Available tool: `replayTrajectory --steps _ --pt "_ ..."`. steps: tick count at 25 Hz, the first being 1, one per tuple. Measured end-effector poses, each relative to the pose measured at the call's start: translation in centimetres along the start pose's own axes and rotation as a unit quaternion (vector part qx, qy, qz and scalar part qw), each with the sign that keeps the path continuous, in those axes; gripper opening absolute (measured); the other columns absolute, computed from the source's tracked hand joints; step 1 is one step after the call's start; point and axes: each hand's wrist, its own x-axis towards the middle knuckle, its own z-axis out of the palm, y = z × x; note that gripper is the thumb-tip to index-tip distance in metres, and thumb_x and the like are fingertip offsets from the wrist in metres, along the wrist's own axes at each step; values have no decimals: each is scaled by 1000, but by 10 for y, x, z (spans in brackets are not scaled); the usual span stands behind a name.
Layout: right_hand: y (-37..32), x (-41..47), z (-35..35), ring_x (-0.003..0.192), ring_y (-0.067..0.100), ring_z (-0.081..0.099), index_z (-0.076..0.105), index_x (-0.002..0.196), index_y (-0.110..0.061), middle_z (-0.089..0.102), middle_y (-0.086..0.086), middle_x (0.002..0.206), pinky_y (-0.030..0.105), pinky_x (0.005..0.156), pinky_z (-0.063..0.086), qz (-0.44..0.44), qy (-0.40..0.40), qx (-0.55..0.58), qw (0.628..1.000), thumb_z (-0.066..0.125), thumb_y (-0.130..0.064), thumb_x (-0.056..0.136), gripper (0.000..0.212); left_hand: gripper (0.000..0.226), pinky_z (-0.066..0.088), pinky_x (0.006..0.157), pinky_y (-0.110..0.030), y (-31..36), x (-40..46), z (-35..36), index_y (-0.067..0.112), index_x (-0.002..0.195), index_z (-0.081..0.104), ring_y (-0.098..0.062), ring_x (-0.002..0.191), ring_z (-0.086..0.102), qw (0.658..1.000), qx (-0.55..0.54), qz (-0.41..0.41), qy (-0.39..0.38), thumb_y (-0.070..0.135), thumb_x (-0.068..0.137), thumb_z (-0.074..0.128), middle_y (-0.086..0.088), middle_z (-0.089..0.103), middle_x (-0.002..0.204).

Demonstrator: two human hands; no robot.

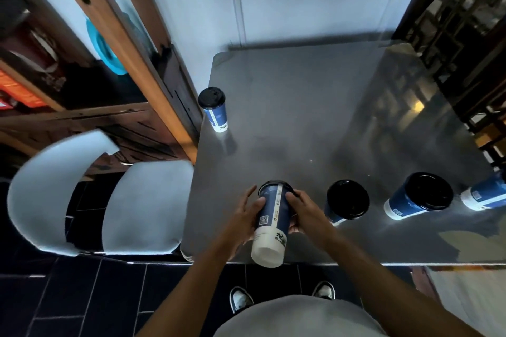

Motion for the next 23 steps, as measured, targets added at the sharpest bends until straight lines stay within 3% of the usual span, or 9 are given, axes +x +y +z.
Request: replayTrajectory --steps 3,6,8,11,13,15,17,19,23 --pt "-1 -1 4 74 30 64 61 111 -24 69 8 87 46 70 56 17 -6 30 999 55 -44 99 23 41 55 88 -49 -2 0 2 16 145 46 -37 105 65 1000 12 26 -3 18 104 50 -26 60 138" --pt "-3 -1 4 75 32 63 60 111 -24 67 10 88 46 72 54 20 -2 25 999 54 -43 100 23 40 52 96 -57 -1 1 -1 20 144 48 -37 104 65 998 55 27 -3 21 104 50 -24 63 134" --pt "-3 -2 3 76 30 66 59 113 -25 68 10 92 46 73 56 15 -5 20 1000 57 -43 98 24 40 58 88 -51 0 3 -5 25 144 48 -33 102 68 997 77 21 -8 19 105 48 -19 65 132" --pt "-8 -3 1 82 23 73 55 113 -35 70 6 102 40 74 61 -56 -8 -78 995 64 -32 96 20 50 61 64 -27 -6 10 -17 39 145 39 -13 88 75 992 125 20 -22 9 105 44 -5 67 124" --pt "-11 -3 0 91 14 70 53 116 -39 64 0 112 28 77 60 -145 12 -211 967 70 -26 91 33 66 60 76 -25 -12 13 -22 37 152 30 -10 100 73 986 159 39 -32 2 101 51 -3 64 129" --pt "-13 -4 4 100 10 65 52 127 -34 54 -2 122 22 85 58 -207 19 -300 931 73 -25 86 47 89 57 96 -35 -19 18 -21 27 160 19 -18 121 63 976 201 67 -43 -3 91 67 -8 57 141" --pt "-10 -8 8 107 13 62 50 132 -33 47 -3 126 28 93 57 -226 0 -347 910 73 -29 81 56 94 58 93 -28 -29 24 -18 15 157 26 -18 123 60 975 202 90 -20 -8 81 77 -12 56 143" --pt "-7 -11 10 109 10 59 49 130 -34 44 -5 124 33 95 56 -219 -3 -354 909 70 -34 77 57 85 58 89 -25 -39 34 -19 9 149 38 -21 120 63 978 179 104 5 -16 78 76 -16 59 138" --pt "-16 -10 13 103 5 50 47 117 -32 37 -10 123 26 91 51 -217 58 -381 897 64 -55 74 51 75 60 85 -30 -52 40 -21 20 134 49 -13 105 72 974 196 116 -18 -11 74 80 -13 67 123"
